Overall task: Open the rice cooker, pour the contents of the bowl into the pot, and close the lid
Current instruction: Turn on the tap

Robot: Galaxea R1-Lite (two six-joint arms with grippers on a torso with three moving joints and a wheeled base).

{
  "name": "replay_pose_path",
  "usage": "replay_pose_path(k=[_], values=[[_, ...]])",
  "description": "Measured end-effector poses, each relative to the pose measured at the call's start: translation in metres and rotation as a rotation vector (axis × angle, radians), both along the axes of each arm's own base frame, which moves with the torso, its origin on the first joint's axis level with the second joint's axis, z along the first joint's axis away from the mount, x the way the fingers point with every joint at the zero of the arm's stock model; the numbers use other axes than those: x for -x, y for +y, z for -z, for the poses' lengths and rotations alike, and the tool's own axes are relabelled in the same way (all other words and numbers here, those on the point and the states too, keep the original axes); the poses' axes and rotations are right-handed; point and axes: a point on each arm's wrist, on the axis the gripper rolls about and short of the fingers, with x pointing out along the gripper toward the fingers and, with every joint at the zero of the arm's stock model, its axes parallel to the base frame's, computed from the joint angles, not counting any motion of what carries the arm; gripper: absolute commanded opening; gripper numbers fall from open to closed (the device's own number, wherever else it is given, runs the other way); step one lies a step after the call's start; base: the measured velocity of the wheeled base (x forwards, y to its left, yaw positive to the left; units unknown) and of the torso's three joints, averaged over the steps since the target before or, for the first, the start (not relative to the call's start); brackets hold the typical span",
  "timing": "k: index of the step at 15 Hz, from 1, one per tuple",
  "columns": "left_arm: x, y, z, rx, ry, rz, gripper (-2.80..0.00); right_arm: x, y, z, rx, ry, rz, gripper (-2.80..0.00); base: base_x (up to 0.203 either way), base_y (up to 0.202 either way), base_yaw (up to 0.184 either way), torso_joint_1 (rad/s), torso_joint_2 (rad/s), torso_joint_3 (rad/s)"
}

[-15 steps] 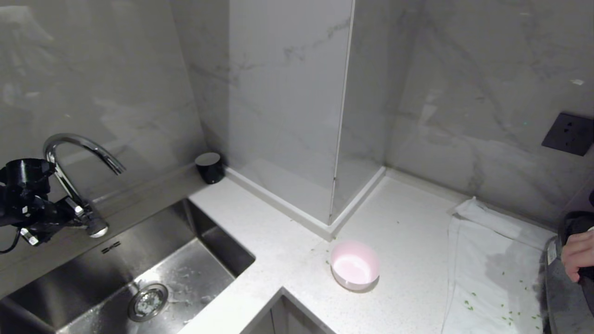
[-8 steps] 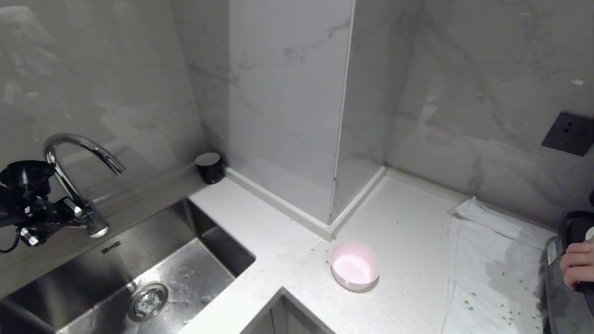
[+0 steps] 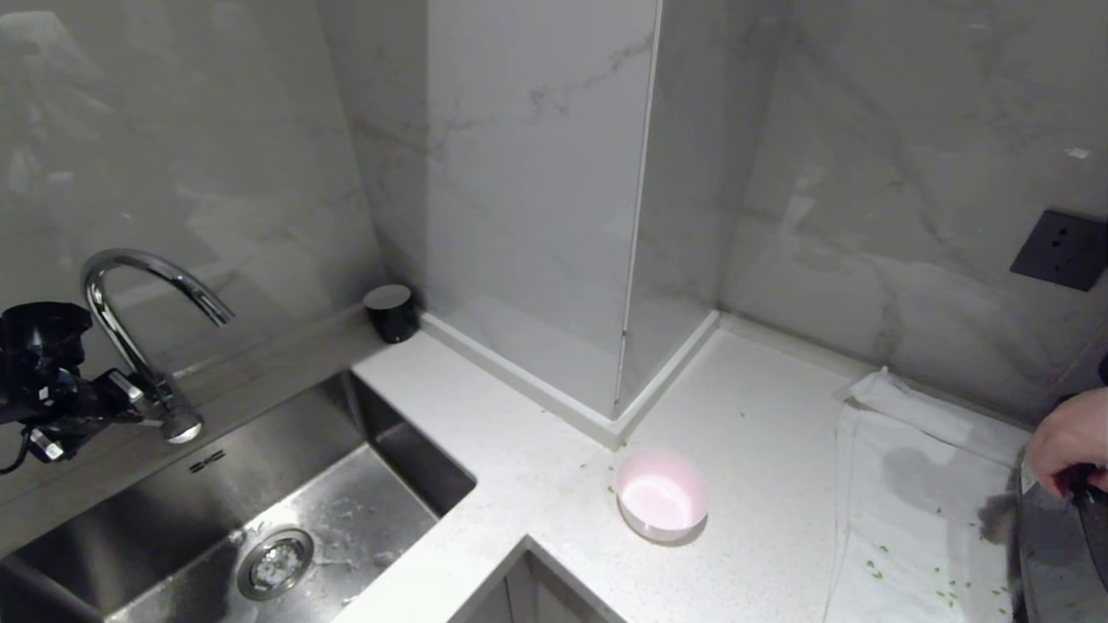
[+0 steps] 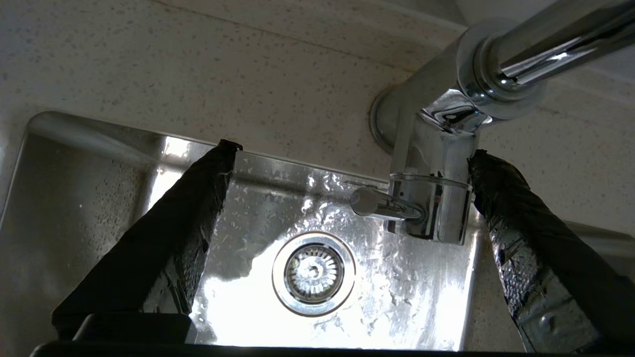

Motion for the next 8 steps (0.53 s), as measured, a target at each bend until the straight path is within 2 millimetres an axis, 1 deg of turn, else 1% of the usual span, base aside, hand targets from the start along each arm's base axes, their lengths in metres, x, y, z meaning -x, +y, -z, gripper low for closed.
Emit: replay_pose_path(k=[3, 4, 8], values=[[-0.0006, 0.0006, -0.0010, -0.005, -0.002, -0.003, 0.00, 0.0000, 0.0000, 0.0000, 0.000, 0.000, 0.000, -2.80, 0.000, 0.000, 0.000, 0.000, 0.00, 0.000], [-0.0006, 0.0009, -0.0009, -0.005, -0.002, -0.004, -2.80, 0.0000, 0.0000, 0.0000, 0.000, 0.000, 0.000, -2.80, 0.000, 0.000, 0.000, 0.000, 0.00, 0.000], [-0.0015, 0.0007, 0.0035, -0.004, 0.009, -0.004, -2.80, 0.0000, 0.0000, 0.0000, 0.000, 0.000, 0.000, -2.80, 0.000, 0.000, 0.000, 0.000, 0.00, 0.000]])
